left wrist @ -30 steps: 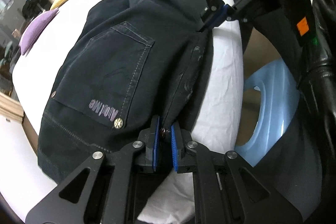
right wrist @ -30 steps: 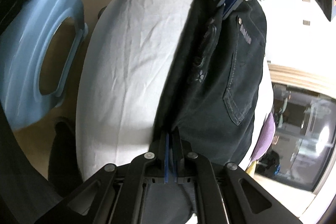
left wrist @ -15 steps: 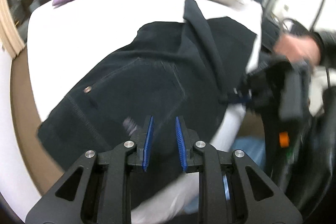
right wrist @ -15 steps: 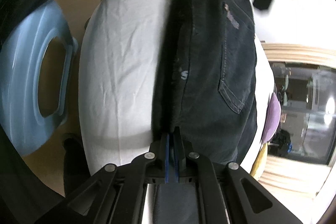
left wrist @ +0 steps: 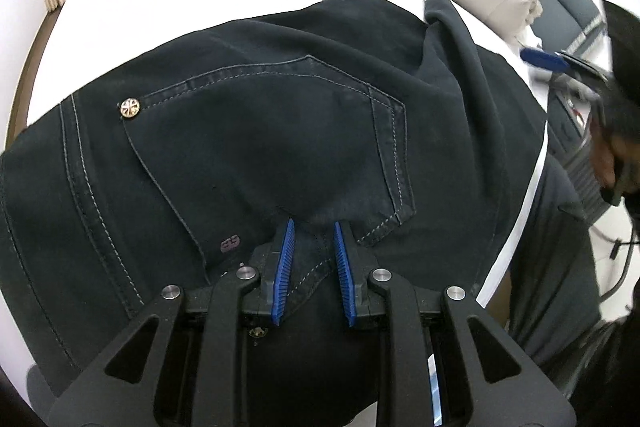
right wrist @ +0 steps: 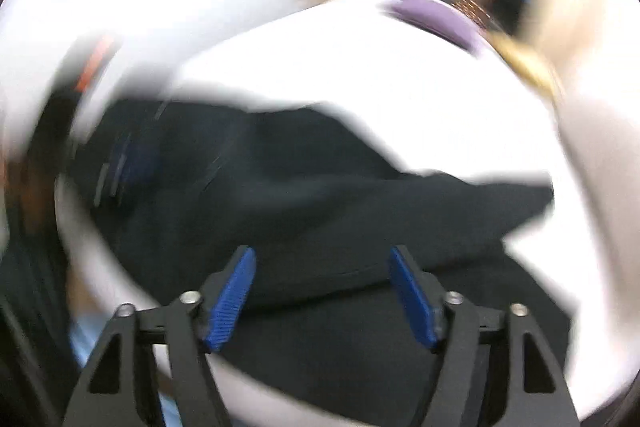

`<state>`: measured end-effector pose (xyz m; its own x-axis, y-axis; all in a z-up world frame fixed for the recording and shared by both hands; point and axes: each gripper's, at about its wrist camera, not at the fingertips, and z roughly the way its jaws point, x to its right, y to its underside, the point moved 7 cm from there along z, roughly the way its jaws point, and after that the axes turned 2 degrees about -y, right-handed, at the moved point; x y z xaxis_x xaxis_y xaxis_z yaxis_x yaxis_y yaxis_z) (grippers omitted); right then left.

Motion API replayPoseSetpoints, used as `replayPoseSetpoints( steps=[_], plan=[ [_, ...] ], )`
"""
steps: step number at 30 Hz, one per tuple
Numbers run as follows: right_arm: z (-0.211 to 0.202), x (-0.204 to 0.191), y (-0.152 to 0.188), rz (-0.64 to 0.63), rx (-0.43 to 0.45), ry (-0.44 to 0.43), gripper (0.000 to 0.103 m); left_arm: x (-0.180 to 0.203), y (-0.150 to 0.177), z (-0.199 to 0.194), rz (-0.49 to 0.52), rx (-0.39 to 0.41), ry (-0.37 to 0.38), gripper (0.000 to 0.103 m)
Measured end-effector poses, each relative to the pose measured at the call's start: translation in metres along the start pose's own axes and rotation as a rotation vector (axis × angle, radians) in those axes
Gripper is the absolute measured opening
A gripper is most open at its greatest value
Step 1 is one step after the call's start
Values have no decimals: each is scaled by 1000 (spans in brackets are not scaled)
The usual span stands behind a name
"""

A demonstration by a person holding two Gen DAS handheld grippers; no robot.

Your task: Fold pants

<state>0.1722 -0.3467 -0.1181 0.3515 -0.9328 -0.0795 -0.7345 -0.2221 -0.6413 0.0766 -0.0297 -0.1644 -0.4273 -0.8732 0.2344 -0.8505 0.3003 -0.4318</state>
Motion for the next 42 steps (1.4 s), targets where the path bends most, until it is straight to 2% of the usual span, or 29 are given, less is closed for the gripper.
replayPoseSetpoints(
  steps=[1,2,6,9,11,16,18,20,24,31,34,37,42],
  plan=[
    [-3,27,-5,128,29,-19,62,0,-1,1,-14,-1,0,20],
    [-7,70,-11,319,76,-40,57,0,-2,1,-22,-1,-1,20],
    [2,174,-5,783,180,-150,47,-6,-4,3,-58,1,-7,20],
    [24,212,14,997,180,-210,44,-15,-7,2,-83,0,3,20],
    [42,217,29,1110,149,-259,42,-18,-7,2,-90,-4,2,20],
    [60,183,46,1144,56,-368,42,-20,-3,-2,-88,-12,-8,20],
    [63,175,52,1175,58,-419,42,-15,-5,1,-84,-15,-14,20],
    [67,167,57,1199,51,-435,42,-13,-5,2,-82,-17,-20,20],
    [64,164,51,1216,80,-483,42,-9,-6,3,-85,-16,-30,20],
    [36,164,30,1195,180,-549,42,-6,-5,5,-90,-8,-38,20],
    [39,165,27,1200,191,-569,42,-5,-4,5,-86,-7,-40,20],
    [43,170,35,1264,197,-575,42,-6,-4,5,-87,-6,-42,20],
    [28,187,46,1293,242,-543,43,-4,-3,7,-86,-6,-44,20]
  ],
)
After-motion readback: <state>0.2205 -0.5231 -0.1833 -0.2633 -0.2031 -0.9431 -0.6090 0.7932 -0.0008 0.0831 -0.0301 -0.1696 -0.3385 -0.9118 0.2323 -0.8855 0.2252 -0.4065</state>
